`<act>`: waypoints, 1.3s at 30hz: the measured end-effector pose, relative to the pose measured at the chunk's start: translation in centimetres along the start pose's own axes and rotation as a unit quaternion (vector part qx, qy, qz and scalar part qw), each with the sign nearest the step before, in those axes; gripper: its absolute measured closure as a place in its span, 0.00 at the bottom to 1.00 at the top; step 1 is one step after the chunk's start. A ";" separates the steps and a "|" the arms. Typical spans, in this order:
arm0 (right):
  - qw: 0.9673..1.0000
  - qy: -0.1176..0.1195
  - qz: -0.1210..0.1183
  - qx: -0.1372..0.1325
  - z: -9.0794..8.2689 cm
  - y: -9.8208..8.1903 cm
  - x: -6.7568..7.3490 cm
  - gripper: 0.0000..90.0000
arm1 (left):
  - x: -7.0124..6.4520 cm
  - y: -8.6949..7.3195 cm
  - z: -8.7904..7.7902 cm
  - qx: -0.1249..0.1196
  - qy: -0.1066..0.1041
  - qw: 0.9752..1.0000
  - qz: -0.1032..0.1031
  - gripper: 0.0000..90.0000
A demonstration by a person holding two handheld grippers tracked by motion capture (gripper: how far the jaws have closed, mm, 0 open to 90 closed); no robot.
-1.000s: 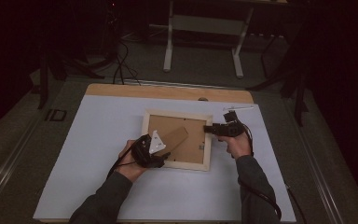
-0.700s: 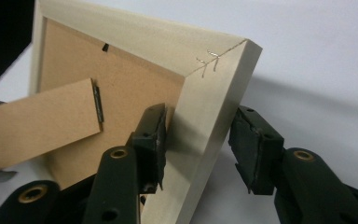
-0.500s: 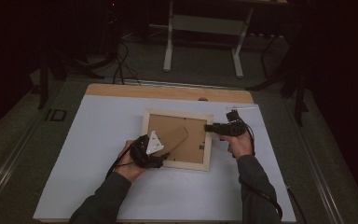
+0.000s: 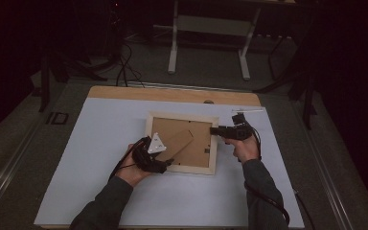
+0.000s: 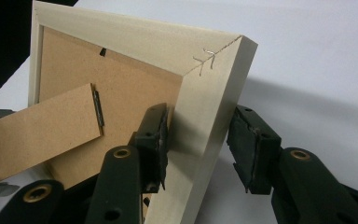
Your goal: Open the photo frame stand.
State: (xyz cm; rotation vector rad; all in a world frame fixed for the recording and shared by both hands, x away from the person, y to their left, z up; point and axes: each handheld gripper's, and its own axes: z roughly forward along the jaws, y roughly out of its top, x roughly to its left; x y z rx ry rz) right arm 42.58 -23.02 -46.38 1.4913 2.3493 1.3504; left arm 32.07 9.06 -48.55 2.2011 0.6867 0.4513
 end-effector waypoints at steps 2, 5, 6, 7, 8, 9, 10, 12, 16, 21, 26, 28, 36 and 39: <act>1.000 -0.001 -0.001 -0.001 0.0 0.0 0.1 0.64 | 0.4 0.0 -0.2 -0.001 -0.021 1.000 -0.012 0.36; 1.000 -0.002 -0.002 -0.002 -0.1 0.0 0.2 0.64 | 0.8 -0.1 -0.4 -0.008 -0.049 0.998 -0.029 0.35; 1.000 -0.002 -0.003 -0.003 -0.1 0.0 0.2 0.65 | 0.9 -0.2 -0.5 -0.010 -0.054 0.998 -0.031 0.35; 1.000 -0.002 -0.005 -0.003 -0.1 0.1 0.2 0.65 | 1.0 -0.2 -0.7 -0.010 -0.058 0.998 -0.031 0.35; 1.000 -0.003 -0.005 -0.003 -0.1 0.1 0.3 0.65 | 1.1 -0.2 -0.7 -0.013 -0.061 0.997 -0.035 0.35; 1.000 -0.003 -0.006 -0.003 -0.1 0.1 0.3 0.65 | 1.1 -0.3 -0.8 -0.014 -0.062 0.997 -0.035 0.36; 1.000 -0.002 -0.006 -0.004 -0.1 0.1 0.3 0.65 | 1.2 -0.3 -0.9 -0.016 -0.064 0.997 -0.038 0.36; 1.000 -0.002 -0.004 -0.006 -0.1 0.0 0.3 0.65 | 1.4 -0.4 -1.1 -0.015 -0.071 0.996 -0.043 0.36; 1.000 -0.003 -0.003 -0.005 -0.1 0.0 0.3 0.65 | 1.8 -0.6 -1.6 -0.021 -0.074 0.996 -0.052 0.37; 1.000 -0.004 -0.007 -0.004 -0.2 0.1 0.4 0.65 | 2.8 -0.7 -2.7 -0.040 -0.073 0.994 -0.070 0.37; 1.000 -0.004 -0.007 -0.005 -0.1 0.1 0.4 0.65 | 4.0 -0.6 -3.6 -0.056 -0.046 0.993 -0.096 0.38; 1.000 -0.005 -0.008 -0.005 -0.2 0.1 0.4 0.65 | 4.6 -0.6 -3.8 -0.058 -0.034 0.992 -0.107 0.38; 1.000 -0.004 -0.008 -0.006 -0.2 0.1 0.4 0.65 | 6.3 -0.6 -4.2 -0.043 0.000 0.990 -0.137 0.41; 1.000 -0.005 -0.009 -0.006 -0.2 0.1 0.4 0.65 | 7.0 -0.6 -4.2 -0.042 0.005 0.988 -0.150 0.41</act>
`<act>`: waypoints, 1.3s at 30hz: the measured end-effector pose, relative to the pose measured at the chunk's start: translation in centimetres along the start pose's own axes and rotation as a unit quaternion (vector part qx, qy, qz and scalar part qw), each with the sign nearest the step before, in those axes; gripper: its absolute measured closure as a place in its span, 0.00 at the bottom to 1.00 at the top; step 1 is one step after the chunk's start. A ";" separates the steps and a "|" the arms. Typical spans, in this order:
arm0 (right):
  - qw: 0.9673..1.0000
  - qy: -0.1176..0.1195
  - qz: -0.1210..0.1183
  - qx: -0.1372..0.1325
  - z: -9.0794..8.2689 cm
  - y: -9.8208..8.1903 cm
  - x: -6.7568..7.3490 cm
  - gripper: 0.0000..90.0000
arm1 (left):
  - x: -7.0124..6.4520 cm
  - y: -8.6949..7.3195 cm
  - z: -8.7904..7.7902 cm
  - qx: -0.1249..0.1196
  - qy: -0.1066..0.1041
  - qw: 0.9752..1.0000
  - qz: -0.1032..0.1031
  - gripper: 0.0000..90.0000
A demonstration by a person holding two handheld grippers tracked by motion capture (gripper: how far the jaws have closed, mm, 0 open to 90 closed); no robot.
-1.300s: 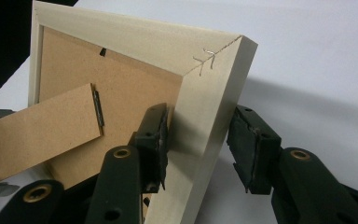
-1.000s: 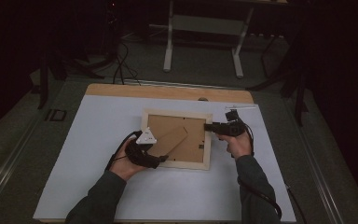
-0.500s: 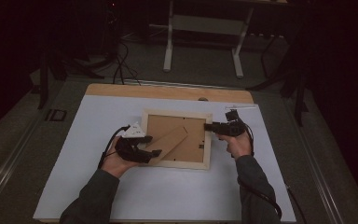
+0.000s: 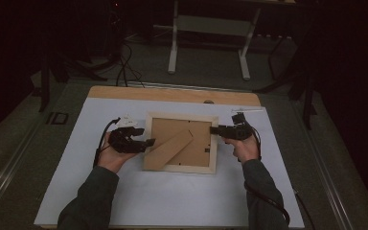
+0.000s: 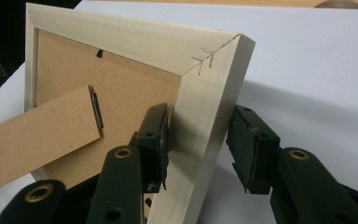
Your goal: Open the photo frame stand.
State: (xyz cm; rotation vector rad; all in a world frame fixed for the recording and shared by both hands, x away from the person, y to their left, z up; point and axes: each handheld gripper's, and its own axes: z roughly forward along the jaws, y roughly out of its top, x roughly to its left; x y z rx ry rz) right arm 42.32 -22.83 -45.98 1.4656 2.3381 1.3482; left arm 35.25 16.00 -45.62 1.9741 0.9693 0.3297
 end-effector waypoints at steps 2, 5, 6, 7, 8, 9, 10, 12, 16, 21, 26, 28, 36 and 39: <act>1.000 0.000 -0.001 -0.001 0.0 0.0 0.0 0.65 | 0.4 0.1 0.1 0.002 0.007 1.000 -0.006 0.41; 1.000 -0.001 -0.004 -0.001 -0.1 0.1 0.1 0.65 | 0.8 0.3 0.3 0.007 0.013 1.000 -0.015 0.41; 1.000 -0.001 -0.004 -0.002 -0.1 0.1 0.1 0.65 | 0.9 0.4 0.4 0.009 0.014 1.000 -0.019 0.41; 1.000 -0.001 -0.005 -0.002 -0.1 0.1 0.1 0.65 | 1.1 0.4 0.4 0.011 0.017 1.000 -0.020 0.41; 1.000 -0.001 -0.005 -0.003 -0.2 0.1 0.1 0.65 | 1.2 0.5 0.5 0.013 0.018 0.999 -0.023 0.41; 1.000 -0.002 -0.006 -0.003 -0.2 0.1 0.1 0.65 | 1.3 0.5 0.6 0.016 0.017 0.999 -0.026 0.41; 1.000 -0.002 -0.006 -0.003 -0.2 0.1 0.1 0.65 | 1.3 0.5 0.6 0.016 0.017 0.999 -0.026 0.41; 1.000 -0.002 -0.007 -0.005 -0.2 0.1 0.2 0.65 | 1.7 0.6 1.0 0.017 0.016 0.999 -0.035 0.41; 1.000 -0.002 -0.011 -0.006 -0.3 0.1 0.2 0.65 | 2.1 0.8 1.4 0.018 0.008 0.998 -0.053 0.43; 1.000 -0.002 -0.012 -0.009 -0.4 0.1 0.3 0.66 | 2.5 0.8 1.8 0.022 -0.004 0.998 -0.066 0.46; 1.000 -0.002 -0.013 -0.011 -0.4 0.1 0.4 0.66 | 2.5 0.8 2.0 0.026 -0.009 0.997 -0.065 0.52; 1.000 -0.001 -0.013 -0.011 -0.4 0.1 0.4 0.66 | 2.6 0.8 2.0 0.026 -0.011 0.997 -0.066 0.55; 1.000 0.000 -0.019 -0.016 -0.5 0.0 0.4 0.66 | 3.0 1.0 2.1 0.033 -0.015 0.997 -0.072 0.59; 1.000 0.000 -0.023 -0.019 -0.6 0.1 0.6 0.66 | 3.1 1.1 2.3 0.034 -0.020 0.996 -0.074 0.60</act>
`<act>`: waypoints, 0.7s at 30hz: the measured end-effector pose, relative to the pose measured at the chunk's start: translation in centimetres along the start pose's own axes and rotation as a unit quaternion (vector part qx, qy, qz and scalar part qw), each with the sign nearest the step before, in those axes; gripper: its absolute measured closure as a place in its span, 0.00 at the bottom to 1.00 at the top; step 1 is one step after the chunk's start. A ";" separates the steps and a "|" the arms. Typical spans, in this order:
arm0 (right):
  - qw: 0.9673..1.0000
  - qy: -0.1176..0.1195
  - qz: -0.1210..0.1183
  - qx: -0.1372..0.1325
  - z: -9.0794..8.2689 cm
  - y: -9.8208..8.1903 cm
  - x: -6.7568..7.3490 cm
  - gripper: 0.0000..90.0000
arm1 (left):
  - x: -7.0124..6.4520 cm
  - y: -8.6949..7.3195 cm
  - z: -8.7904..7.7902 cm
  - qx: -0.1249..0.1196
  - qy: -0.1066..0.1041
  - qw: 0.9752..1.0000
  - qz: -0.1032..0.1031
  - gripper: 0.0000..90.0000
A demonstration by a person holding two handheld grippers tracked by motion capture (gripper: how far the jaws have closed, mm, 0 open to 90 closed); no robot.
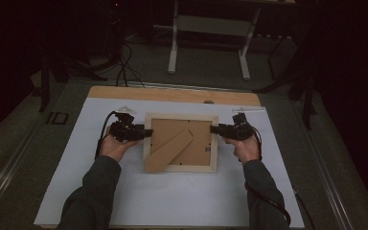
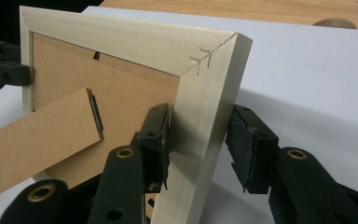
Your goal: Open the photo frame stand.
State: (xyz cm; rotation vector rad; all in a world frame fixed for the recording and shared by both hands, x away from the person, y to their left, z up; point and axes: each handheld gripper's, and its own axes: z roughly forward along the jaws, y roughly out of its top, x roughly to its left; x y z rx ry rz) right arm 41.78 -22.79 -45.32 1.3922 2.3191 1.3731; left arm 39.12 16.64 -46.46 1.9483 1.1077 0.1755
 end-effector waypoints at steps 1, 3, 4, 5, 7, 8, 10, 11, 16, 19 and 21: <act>1.000 -0.001 -0.003 0.000 0.0 0.0 0.0 0.66 | 0.0 0.0 0.1 -0.001 -0.003 1.000 -0.001 0.61; 1.000 0.000 -0.005 0.000 -0.1 0.1 0.1 0.66 | -0.1 0.1 0.1 0.000 -0.003 1.000 0.000 0.61; 1.000 0.000 -0.004 0.000 -0.1 0.1 0.1 0.66 | -0.1 0.1 0.1 0.001 -0.002 1.000 0.000 0.61; 1.000 0.000 -0.003 0.000 -0.1 0.0 0.1 0.66 | -0.2 0.1 0.1 0.001 -0.001 1.000 0.000 0.62; 1.000 0.000 -0.003 0.000 -0.1 0.0 0.0 0.66 | -0.2 0.2 0.0 0.001 0.006 1.000 0.003 0.63; 1.000 0.001 -0.003 0.000 -0.1 0.0 0.0 0.66 | -0.2 0.2 0.0 0.001 0.006 1.000 0.003 0.63; 1.000 0.001 -0.002 -0.001 -0.1 0.0 0.0 0.66 | -0.3 0.2 0.0 0.002 0.007 1.000 0.004 0.63; 1.000 0.001 -0.002 -0.001 -0.1 0.0 0.0 0.66 | -0.3 0.3 0.0 0.001 0.008 1.000 0.004 0.63; 1.000 -0.005 -0.009 -0.003 -0.4 0.1 0.1 0.66 | -0.7 0.6 -0.1 0.000 0.016 1.000 0.012 0.64; 1.000 -0.007 -0.012 -0.006 -0.6 0.2 0.2 0.66 | -0.9 0.7 -0.1 -0.002 0.022 1.000 0.015 0.64; 1.000 -0.008 -0.012 -0.009 -0.7 0.2 0.2 0.66 | -1.0 0.9 -0.1 -0.002 0.025 0.999 0.020 0.64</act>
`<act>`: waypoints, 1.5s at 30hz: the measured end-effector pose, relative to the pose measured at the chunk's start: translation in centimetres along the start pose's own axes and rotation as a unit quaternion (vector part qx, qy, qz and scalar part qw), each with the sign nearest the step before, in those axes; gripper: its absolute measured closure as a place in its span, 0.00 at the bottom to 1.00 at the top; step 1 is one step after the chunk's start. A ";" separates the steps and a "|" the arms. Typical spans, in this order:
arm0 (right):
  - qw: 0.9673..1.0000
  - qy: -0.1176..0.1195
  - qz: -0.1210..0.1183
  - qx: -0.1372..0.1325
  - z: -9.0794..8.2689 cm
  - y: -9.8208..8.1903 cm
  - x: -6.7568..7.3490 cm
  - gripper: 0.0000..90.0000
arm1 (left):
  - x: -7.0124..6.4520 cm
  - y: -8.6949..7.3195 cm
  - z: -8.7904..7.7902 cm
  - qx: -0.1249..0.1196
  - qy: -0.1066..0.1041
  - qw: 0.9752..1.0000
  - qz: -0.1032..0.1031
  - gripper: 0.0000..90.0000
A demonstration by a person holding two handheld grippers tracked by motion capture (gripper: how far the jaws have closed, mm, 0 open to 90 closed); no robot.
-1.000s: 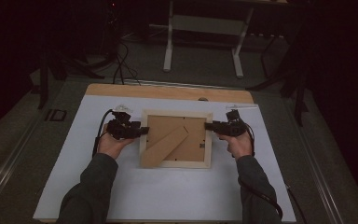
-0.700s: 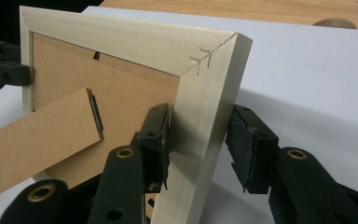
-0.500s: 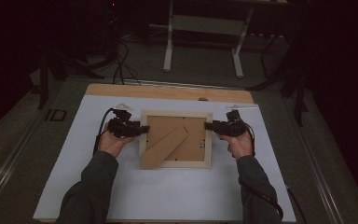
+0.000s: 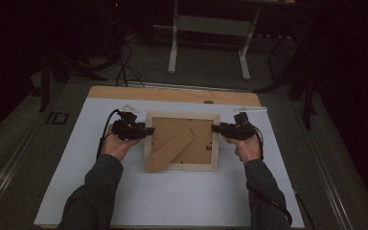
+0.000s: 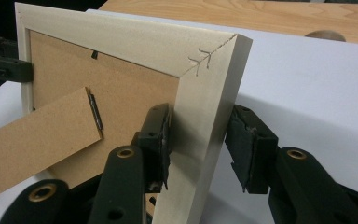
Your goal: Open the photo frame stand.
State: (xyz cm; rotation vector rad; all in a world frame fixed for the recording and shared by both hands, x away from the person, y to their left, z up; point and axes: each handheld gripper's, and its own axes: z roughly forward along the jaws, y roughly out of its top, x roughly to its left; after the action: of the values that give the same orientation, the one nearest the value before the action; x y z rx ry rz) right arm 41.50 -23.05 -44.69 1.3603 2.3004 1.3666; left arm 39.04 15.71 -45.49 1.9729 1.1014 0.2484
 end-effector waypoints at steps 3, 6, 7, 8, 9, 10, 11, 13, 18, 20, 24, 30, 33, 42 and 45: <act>1.000 -0.001 -0.001 -0.004 -0.2 0.0 0.0 0.67 | -0.2 0.2 0.0 -0.002 0.007 1.000 0.009 0.64; 1.000 -0.002 -0.002 -0.010 -0.4 0.1 0.0 0.67 | -0.3 0.4 -0.1 -0.004 0.011 1.000 0.014 0.64; 1.000 -0.003 -0.003 -0.010 -0.4 0.1 0.1 0.67 | -0.3 0.4 -0.1 -0.004 0.011 1.000 0.014 0.64; 1.000 -0.004 -0.004 -0.012 -0.4 0.2 0.1 0.67 | -0.4 0.5 -0.1 -0.005 0.016 1.000 0.018 0.64; 1.000 -0.005 -0.005 -0.013 -0.5 0.2 0.2 0.67 | -0.5 0.5 -0.2 -0.006 0.017 1.000 0.020 0.64; 1.000 -0.006 -0.006 -0.013 -0.5 0.3 0.2 0.67 | -0.5 0.6 -0.2 -0.006 0.018 1.000 0.022 0.64; 1.000 -0.007 -0.006 -0.015 -0.5 0.4 0.3 0.67 | -0.5 0.6 -0.2 -0.006 0.020 0.999 0.024 0.64; 1.000 -0.009 -0.009 -0.017 -0.6 0.5 0.4 0.67 | -0.6 0.7 -0.3 -0.007 0.023 0.999 0.028 0.64; 0.999 -0.015 -0.017 -0.026 -0.7 0.6 0.7 0.68 | -0.6 0.9 -0.5 -0.011 0.028 0.999 0.033 0.64; 0.999 -0.017 -0.017 -0.030 -0.7 0.7 0.8 0.68 | -0.7 1.0 -0.6 -0.013 0.029 0.999 0.035 0.64; 0.999 -0.015 -0.020 -0.039 -0.9 0.9 0.9 0.69 | -0.7 1.3 -0.9 -0.020 0.035 0.998 0.038 0.65; 0.999 -0.017 -0.022 -0.046 -1.0 1.2 1.2 0.69 | -0.9 1.4 -1.1 -0.032 0.045 0.998 0.039 0.65; 0.998 -0.018 -0.022 -0.050 -1.0 1.3 1.3 0.68 | -0.9 1.4 -1.1 -0.035 0.048 0.997 0.039 0.65; 0.997 -0.023 -0.036 -0.059 -1.1 1.5 1.8 0.67 | -1.1 1.7 -1.5 -0.044 0.063 0.996 0.040 0.64; 0.997 -0.033 -0.046 -0.061 -1.2 1.6 2.1 0.67 | -1.2 1.8 -1.5 -0.048 0.067 0.996 0.042 0.64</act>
State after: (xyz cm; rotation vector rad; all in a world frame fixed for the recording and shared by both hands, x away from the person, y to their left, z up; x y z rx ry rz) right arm 40.65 -21.91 -42.20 1.2284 2.1706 1.3879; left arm 38.62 15.18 -42.92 1.9423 1.0710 0.4752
